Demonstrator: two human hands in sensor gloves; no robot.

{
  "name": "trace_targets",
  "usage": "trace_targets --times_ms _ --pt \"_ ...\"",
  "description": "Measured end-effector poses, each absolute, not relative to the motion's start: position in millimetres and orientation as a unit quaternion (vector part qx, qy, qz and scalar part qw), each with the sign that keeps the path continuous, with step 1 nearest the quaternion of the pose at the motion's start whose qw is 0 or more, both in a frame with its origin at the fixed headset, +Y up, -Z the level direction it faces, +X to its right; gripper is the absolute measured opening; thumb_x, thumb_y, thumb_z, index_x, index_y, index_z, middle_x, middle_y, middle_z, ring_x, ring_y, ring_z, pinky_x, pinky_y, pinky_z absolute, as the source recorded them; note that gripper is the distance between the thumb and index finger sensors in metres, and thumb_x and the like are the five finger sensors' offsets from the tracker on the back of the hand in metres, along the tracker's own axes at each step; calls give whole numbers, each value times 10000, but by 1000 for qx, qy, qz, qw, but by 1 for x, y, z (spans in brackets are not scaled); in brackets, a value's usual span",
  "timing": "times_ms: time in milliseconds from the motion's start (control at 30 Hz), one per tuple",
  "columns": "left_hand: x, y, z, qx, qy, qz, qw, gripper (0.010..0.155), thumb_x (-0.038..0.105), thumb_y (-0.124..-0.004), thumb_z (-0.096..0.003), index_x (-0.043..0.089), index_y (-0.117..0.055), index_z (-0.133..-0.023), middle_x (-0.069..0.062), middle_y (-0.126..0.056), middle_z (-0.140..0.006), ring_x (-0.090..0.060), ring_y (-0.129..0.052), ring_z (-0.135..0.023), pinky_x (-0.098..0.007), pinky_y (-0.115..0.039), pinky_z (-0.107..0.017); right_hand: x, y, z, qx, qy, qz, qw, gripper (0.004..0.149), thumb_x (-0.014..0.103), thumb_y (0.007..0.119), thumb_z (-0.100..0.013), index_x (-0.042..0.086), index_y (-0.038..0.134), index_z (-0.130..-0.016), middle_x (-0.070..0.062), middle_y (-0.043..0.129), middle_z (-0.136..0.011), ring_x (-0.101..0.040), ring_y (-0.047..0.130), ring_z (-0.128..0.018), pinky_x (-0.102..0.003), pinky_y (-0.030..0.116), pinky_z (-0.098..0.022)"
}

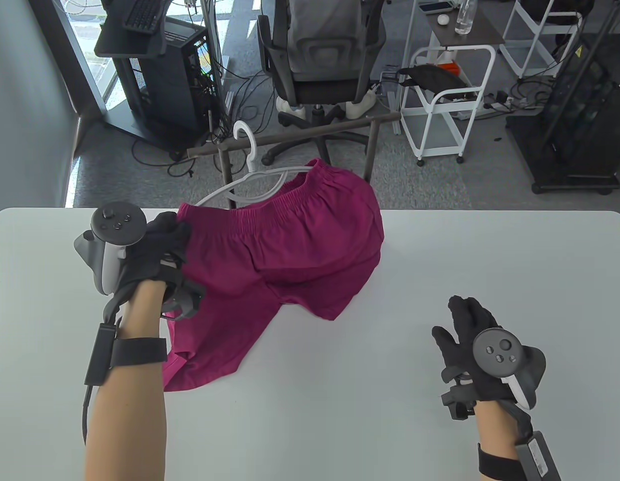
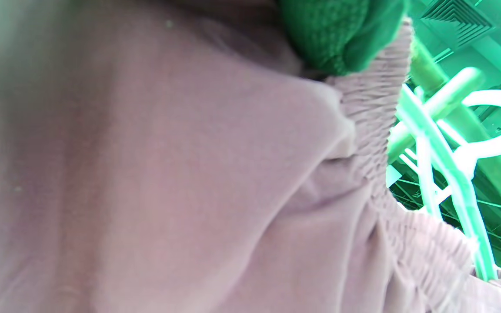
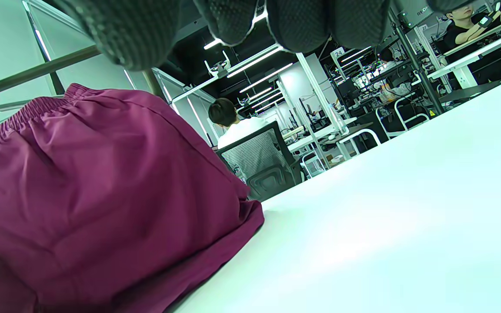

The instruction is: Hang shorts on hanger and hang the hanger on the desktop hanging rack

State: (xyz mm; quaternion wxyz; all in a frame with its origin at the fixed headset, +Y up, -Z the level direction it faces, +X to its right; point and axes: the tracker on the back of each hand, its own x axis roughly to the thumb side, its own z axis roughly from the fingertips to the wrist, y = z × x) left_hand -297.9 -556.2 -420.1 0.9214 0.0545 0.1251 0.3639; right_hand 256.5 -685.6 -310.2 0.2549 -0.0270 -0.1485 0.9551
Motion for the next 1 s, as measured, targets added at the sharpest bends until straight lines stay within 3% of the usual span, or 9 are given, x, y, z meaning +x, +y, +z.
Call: trace_targets --times_ms 267,467,800,1000 --pt "-306 -575 -421 54 124 360 923 570 435 -789 -402 208 -799 -925 -105 -863 -871 -377 -959 -735 -637 -637 -653 256 -686 -310 -26 -146 957 251 752 495 769 -451 178 510 -1081 -205 526 -1102 -527 583 -947 -781 514 -635" --pt "-312 -582 -421 76 128 339 929 580 461 -798 -391 277 -769 -940 -90 -764 -985 -400 -858 -877 -643 -562 -694 253 -688 -313 -21 -142 958 247 754 496 770 -450 179 508 -1082 -203 524 -1103 -525 582 -949 -781 513 -636" --pt "-311 -579 -415 91 118 284 947 685 500 -798 -384 275 -669 -1018 -91 -636 -1081 -413 -735 -989 -648 -513 -715 250 -690 -314 -18 -138 962 236 755 496 771 -449 179 507 -1082 -202 522 -1104 -527 580 -949 -781 511 -637" --pt "-319 -560 -396 86 103 287 948 693 535 -780 -394 279 -674 -1029 -83 -622 -1106 -431 -712 -1008 -649 -510 -716 247 -692 -315 -15 -130 964 232 757 497 771 -449 179 506 -1083 -203 520 -1105 -529 573 -951 -783 506 -637"
